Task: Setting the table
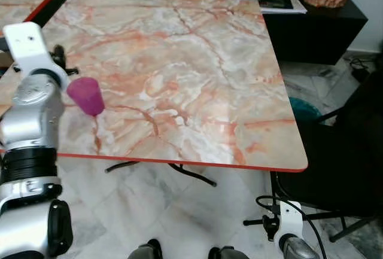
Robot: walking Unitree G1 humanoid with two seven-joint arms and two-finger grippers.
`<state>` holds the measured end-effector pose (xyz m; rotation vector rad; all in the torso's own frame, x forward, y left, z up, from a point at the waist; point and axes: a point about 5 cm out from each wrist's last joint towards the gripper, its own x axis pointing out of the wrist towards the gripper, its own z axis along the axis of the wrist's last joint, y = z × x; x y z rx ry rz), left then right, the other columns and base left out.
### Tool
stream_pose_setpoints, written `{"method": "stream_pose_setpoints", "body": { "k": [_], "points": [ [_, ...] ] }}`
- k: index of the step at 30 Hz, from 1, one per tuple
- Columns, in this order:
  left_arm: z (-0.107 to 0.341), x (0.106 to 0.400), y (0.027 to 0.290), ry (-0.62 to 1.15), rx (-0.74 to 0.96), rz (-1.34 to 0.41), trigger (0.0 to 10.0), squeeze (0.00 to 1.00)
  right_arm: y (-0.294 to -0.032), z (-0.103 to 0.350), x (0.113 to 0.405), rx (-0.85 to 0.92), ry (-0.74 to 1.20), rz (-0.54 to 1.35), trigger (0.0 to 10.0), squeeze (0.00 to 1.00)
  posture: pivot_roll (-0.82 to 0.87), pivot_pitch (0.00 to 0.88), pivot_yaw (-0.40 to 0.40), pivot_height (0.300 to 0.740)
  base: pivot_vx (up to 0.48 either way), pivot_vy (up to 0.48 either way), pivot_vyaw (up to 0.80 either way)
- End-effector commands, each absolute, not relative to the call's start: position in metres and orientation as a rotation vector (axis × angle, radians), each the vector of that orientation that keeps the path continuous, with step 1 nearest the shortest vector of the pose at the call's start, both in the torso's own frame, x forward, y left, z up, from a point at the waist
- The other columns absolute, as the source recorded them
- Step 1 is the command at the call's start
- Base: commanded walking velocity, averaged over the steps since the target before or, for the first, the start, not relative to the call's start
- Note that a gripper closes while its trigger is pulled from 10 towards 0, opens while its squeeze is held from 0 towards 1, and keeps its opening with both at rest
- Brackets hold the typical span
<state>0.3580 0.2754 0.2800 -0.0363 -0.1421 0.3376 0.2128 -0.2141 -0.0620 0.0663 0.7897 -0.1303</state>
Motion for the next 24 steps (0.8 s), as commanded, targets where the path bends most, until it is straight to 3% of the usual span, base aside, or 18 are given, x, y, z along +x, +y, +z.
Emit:
{"method": "stream_pose_setpoints", "body": {
  "k": [1, 10, 16, 24],
  "points": [
    [0.29, 0.357, 0.271, -0.158, -0.052, 0.31, 10.0, 1.0, -0.216, -0.065, 0.207, 0.065, 0.815, -0.138, 10.0, 0.0, -0.04, 0.205, -0.046, 0.74, 0.0, 0.0, 0.0],
    [0.276, 0.354, 0.302, 0.042, -0.17, 0.285, 10.0, 1.0, -0.212, -0.067, 0.206, 0.073, 0.827, -0.121, 10.0, 0.0, -0.03, 0.213, -0.026, 0.74, 0.0, 0.0, 0.0],
    [0.274, 0.353, 0.296, 0.076, -0.203, 0.153, 10.0, 1.0, -0.208, -0.068, 0.205, 0.071, 0.837, -0.108, 10.0, 0.0, -0.02, 0.211, -0.02, 0.74, 0.0, 0.0, 0.0],
    [0.27, 0.354, 0.291, 0.111, -0.255, 0.107, 10.0, 1.0, -0.207, -0.069, 0.204, 0.078, 0.841, -0.103, 10.0, 0.0, -0.02, 0.21, -0.013, 0.74, 0.0, 0.0, 0.0]
  ]
}}
